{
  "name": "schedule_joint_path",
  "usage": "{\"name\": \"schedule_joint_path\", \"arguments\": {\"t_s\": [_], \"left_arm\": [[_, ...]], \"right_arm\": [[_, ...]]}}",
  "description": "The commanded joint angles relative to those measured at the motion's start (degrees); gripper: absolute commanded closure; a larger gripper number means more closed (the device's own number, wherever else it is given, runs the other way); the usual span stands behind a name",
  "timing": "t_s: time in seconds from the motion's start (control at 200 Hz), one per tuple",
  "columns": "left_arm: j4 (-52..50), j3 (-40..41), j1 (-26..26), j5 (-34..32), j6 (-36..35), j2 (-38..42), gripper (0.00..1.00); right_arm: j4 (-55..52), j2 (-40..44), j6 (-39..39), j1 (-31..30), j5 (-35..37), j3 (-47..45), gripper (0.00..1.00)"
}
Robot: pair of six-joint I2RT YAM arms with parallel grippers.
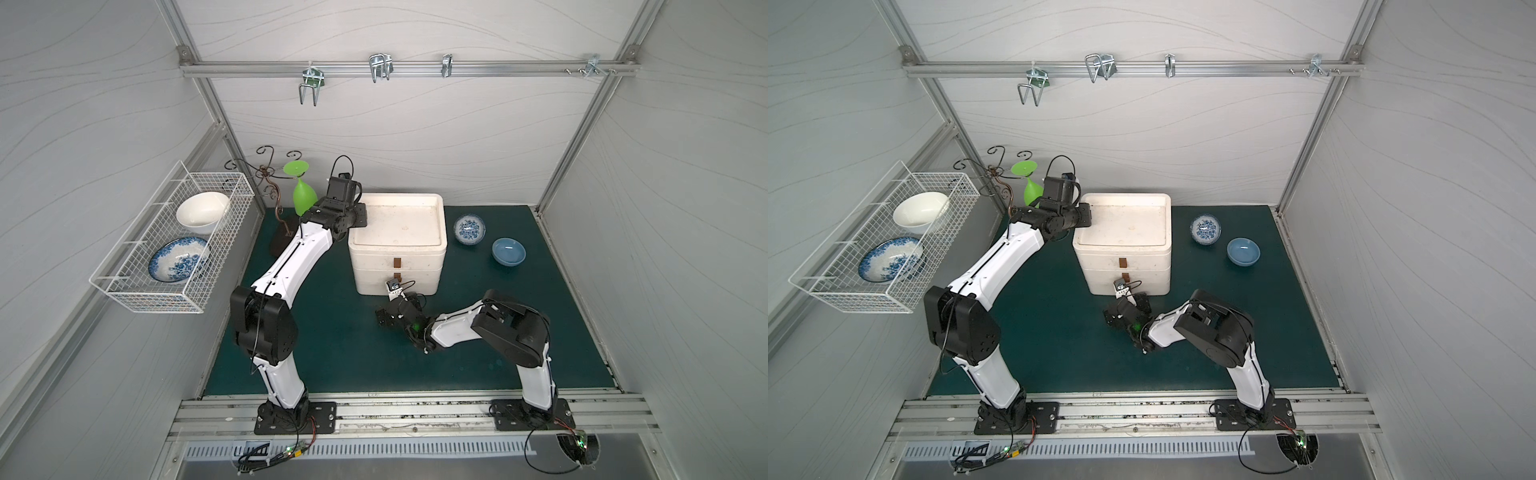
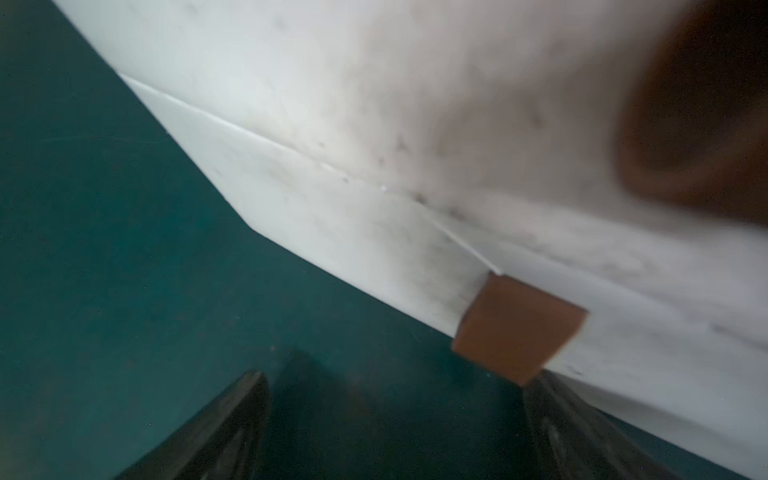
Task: Put the paint cans in the drawer according to color
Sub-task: Close the drawer of the storage box, then reset both arms
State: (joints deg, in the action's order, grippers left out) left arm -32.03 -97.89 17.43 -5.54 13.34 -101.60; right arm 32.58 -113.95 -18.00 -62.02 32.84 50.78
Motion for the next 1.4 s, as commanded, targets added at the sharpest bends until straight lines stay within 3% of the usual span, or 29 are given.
{"name": "schedule_joint_path", "arguments": {"t_s": [0.0, 0.1, 0.32, 0.63, 0.72, 0.73, 0.74, 0.755, 0.88, 1.031, 1.171, 1.276, 1.396], "left_arm": [[-5.8, 0.2, -0.9, 10.1, 5.0, -1.6, 0.93], [-5.7, 0.1, -1.3, 10.7, 5.7, -1.8, 0.91], [-5.6, 0.3, -1.4, 9.8, 6.1, -1.8, 0.74], [-5.0, 0.9, -1.4, 8.2, 6.2, -0.7, 0.68], [-4.9, 1.2, -1.4, 7.8, 6.1, -0.3, 0.50], [-4.9, 1.2, -1.4, 7.7, 6.0, -0.2, 0.38], [-4.8, 1.2, -1.4, 7.7, 5.9, -0.1, 0.14], [-4.9, 1.2, -1.4, 7.5, 5.8, -0.1, 0.02], [-5.0, 1.1, -1.4, 6.5, 5.4, 0.6, 0.00], [-4.1, 1.4, -1.3, 6.9, 4.6, 4.1, 0.00], [-0.7, 3.8, -0.8, 8.2, 2.2, 10.1, 0.00], [5.2, 8.7, 0.7, 7.2, -1.4, 15.7, 0.00], [13.7, 16.4, 3.8, 3.4, -7.1, 22.7, 0.00]], "right_arm": [[3.2, 6.9, 3.2, -1.3, 4.2, -3.5, 0.01], [3.4, 14.0, 7.4, -5.5, 7.6, -7.4, 0.01], [-1.3, 36.6, 14.3, -14.2, 15.9, -13.6, 0.01], [-28.9, 75.7, 9.9, -15.0, 23.5, -20.1, 0.01], [-36.3, 86.6, 7.6, -15.0, 26.5, -22.6, 0.01], [-37.0, 87.6, 7.6, -15.0, 26.8, -22.8, 0.01], [-37.5, 88.4, 7.3, -14.9, 27.2, -23.1, 0.01], [-38.8, 89.9, 7.1, -14.8, 27.5, -23.5, 0.01], [-48.6, 99.4, 3.2, -13.3, 30.5, -24.5, 0.01], [-51.1, 101.8, 3.0, -9.5, 31.9, -25.7, 0.01], [-48.1, 93.5, 3.9, -3.2, 25.3, -26.0, 0.01], [-43.7, 82.5, 3.8, 5.9, 16.4, -25.4, 0.01], [-42.5, 71.5, -2.2, 19.0, 6.7, -23.0, 0.01]]}}
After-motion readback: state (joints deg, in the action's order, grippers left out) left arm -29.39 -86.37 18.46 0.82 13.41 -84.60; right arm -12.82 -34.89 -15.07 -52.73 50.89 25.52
